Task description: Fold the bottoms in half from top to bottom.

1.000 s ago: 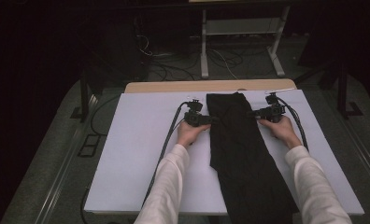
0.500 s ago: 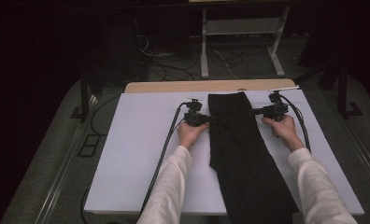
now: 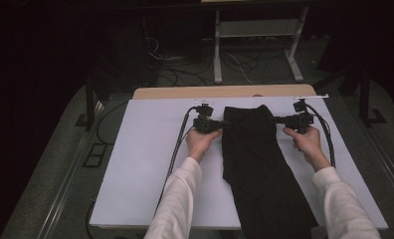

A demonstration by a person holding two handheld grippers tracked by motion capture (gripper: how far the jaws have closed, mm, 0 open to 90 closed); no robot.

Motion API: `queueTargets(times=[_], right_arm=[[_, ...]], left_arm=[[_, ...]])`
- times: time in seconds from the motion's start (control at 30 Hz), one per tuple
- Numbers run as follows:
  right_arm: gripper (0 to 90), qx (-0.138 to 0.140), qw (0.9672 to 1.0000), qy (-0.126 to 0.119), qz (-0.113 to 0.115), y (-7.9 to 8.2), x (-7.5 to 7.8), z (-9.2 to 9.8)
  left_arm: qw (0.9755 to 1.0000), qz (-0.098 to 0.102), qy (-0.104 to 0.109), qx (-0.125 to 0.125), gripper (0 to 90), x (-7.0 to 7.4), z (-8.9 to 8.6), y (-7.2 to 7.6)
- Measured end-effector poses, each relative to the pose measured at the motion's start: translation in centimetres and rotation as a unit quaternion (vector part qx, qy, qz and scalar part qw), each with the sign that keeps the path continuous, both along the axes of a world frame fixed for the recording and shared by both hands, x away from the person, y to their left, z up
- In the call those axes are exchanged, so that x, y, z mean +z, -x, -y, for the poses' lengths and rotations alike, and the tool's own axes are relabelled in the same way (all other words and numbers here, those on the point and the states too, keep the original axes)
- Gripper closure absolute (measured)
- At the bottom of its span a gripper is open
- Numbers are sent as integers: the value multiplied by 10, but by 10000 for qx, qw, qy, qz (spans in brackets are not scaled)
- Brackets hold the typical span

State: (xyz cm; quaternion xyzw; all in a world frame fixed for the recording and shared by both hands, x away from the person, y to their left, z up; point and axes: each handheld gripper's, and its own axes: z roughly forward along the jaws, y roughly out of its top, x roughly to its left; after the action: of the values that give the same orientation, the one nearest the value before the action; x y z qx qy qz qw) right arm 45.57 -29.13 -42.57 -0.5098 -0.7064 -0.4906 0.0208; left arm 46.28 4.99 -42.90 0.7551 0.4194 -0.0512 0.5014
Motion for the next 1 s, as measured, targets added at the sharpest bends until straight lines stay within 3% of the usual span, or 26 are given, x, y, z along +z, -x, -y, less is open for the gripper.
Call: queueTargets(times=[0.43, 1.0], right_arm=[[849, 33, 9996, -113, 238, 25, 9, 2], [849, 20, 9991, -268, 316, 48, 12, 6]], left_arm=[[9998, 120, 136, -97, 865, 15, 1, 15], [9986, 103, 478, -206, 865, 9, -3, 38]])
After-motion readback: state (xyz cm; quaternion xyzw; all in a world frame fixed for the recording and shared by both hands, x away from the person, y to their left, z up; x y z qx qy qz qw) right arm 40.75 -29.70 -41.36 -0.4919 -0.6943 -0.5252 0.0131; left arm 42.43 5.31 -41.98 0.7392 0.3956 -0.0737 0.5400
